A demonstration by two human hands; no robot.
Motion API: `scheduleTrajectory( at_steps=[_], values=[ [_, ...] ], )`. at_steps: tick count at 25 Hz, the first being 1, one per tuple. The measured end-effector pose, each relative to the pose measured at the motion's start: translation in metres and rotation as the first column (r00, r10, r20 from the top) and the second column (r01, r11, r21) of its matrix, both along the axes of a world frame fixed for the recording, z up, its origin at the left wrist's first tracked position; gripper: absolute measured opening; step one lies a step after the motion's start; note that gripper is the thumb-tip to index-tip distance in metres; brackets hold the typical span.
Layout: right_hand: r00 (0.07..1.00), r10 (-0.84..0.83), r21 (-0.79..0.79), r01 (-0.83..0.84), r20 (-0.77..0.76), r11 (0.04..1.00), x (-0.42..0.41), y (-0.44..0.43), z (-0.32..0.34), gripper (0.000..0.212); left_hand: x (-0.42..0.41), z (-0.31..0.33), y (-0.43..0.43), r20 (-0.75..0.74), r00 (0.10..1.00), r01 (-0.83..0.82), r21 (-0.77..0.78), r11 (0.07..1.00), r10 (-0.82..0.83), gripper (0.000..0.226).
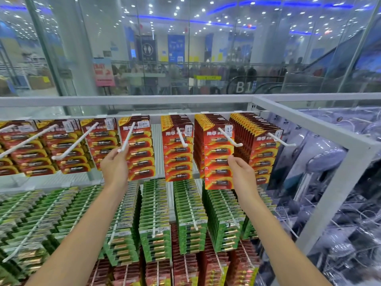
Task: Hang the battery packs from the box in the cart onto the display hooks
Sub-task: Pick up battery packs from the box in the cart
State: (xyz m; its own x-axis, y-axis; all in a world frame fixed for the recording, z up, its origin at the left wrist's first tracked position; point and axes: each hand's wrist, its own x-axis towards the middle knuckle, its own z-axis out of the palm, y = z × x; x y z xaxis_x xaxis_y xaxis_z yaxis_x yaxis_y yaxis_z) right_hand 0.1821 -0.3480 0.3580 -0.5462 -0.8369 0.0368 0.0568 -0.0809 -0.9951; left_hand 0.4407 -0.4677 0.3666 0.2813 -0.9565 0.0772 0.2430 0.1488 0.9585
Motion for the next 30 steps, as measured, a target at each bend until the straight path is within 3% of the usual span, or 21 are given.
scheduleTrajectory(
  at_steps=[5, 10, 15, 19, 24, 30],
  values=[
    [0.995, -0.049, 0.014, 0.05, -0.089, 0.999, -0.01, -0.002, -0.026, 0.023, 0.011, -0.021, 0.001, 0.076, 0.996, -0.04, -0.035, 0.999, 0.042, 0.012],
    [0.989, -0.109, -0.003, 0.11, -0.097, 0.994, -0.011, 0.059, -0.048, 0.017, 0.018, -0.043, 0.057, 0.083, 0.992, -0.091, -0.063, 0.994, 0.096, 0.019],
    [0.991, -0.129, 0.118, 0.132, -0.026, 0.984, -0.021, 0.141, -0.096, 0.017, -0.014, -0.075, 0.132, 0.123, 0.992, 0.029, -0.035, 0.999, -0.025, 0.024],
    [0.964, -0.266, 0.249, 0.249, 0.032, 0.936, -0.053, 0.216, -0.153, 0.013, -0.067, -0.112, 0.182, 0.127, 0.967, 0.219, 0.04, 0.975, -0.222, 0.022],
    [0.898, -0.44, 0.399, 0.406, -0.007, 0.822, -0.098, 0.317, -0.203, 0.018, -0.162, -0.171, 0.255, 0.125, 0.846, 0.484, 0.226, 0.845, -0.518, 0.018],
    [0.828, -0.561, 0.564, 0.472, -0.018, 0.678, -0.155, 0.418, -0.233, 0.018, -0.266, -0.219, 0.347, 0.147, 0.614, 0.664, 0.436, 0.608, -0.775, 0.018]
  ],
)
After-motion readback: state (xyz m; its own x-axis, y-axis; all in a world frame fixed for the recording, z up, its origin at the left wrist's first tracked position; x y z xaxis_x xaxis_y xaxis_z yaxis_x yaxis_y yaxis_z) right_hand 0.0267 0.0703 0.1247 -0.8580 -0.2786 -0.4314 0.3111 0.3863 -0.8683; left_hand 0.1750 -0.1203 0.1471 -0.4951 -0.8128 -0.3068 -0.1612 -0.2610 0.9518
